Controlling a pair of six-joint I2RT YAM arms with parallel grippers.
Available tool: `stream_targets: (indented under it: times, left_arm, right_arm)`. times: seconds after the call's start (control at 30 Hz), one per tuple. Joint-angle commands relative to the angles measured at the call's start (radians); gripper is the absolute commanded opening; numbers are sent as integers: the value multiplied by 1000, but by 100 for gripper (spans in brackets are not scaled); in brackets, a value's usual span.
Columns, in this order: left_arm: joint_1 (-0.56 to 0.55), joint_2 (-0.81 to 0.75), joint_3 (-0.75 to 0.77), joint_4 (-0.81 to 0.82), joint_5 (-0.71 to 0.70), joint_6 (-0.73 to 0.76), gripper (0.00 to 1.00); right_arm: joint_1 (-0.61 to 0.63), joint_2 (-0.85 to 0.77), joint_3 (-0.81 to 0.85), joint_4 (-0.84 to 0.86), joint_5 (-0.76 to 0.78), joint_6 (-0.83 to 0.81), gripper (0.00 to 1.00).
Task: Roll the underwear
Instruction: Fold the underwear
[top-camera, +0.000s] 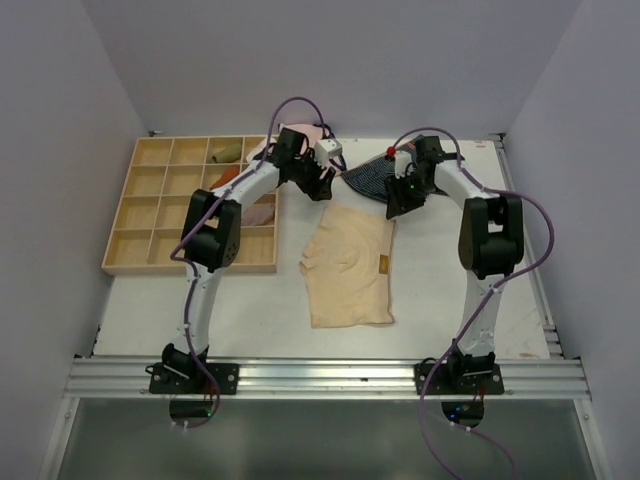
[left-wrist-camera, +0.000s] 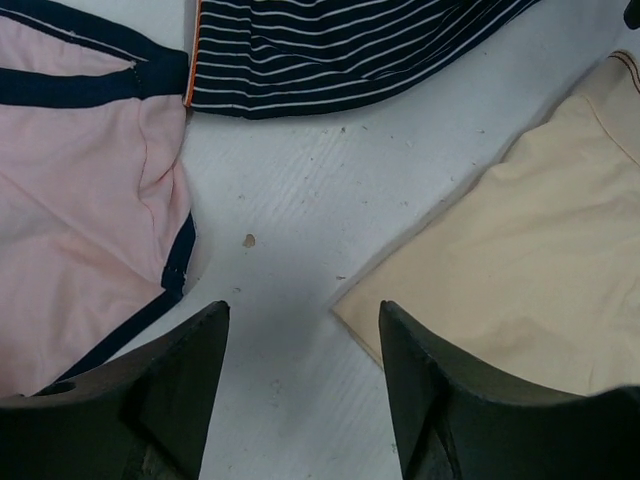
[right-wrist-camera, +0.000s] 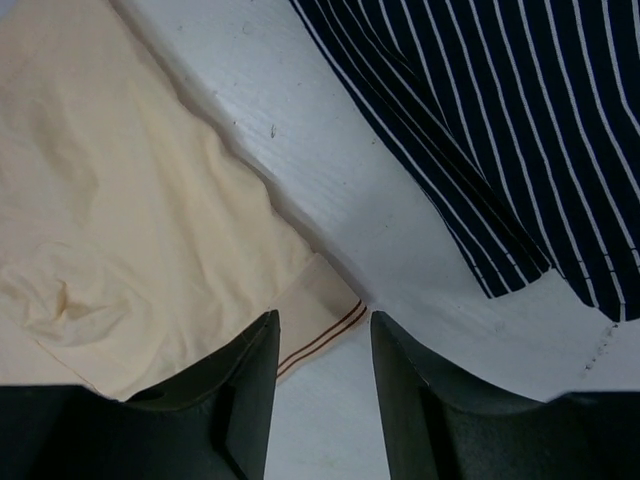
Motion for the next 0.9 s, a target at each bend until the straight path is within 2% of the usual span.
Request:
stream_targets:
  times: [0.0, 0.33, 0.53, 0.77, 0.87]
  left_arm:
    - [5, 21, 51, 69, 18, -16, 66]
    - [5, 98, 69, 32, 71, -28, 66]
    - [5, 110, 78, -7, 136, -34, 61]
    - [11, 81, 20, -30, 217, -13, 57]
    - [14, 82, 13, -40, 215, -5, 52]
  right_arm:
    - [2, 26, 35, 27, 2, -48, 47]
    - [2, 98, 34, -41, 30, -151, 44]
    - [2, 112, 49, -62, 18, -171, 38]
    - [2, 134, 83, -98, -21, -202, 34]
    - [2, 146, 93, -124, -45, -217, 32]
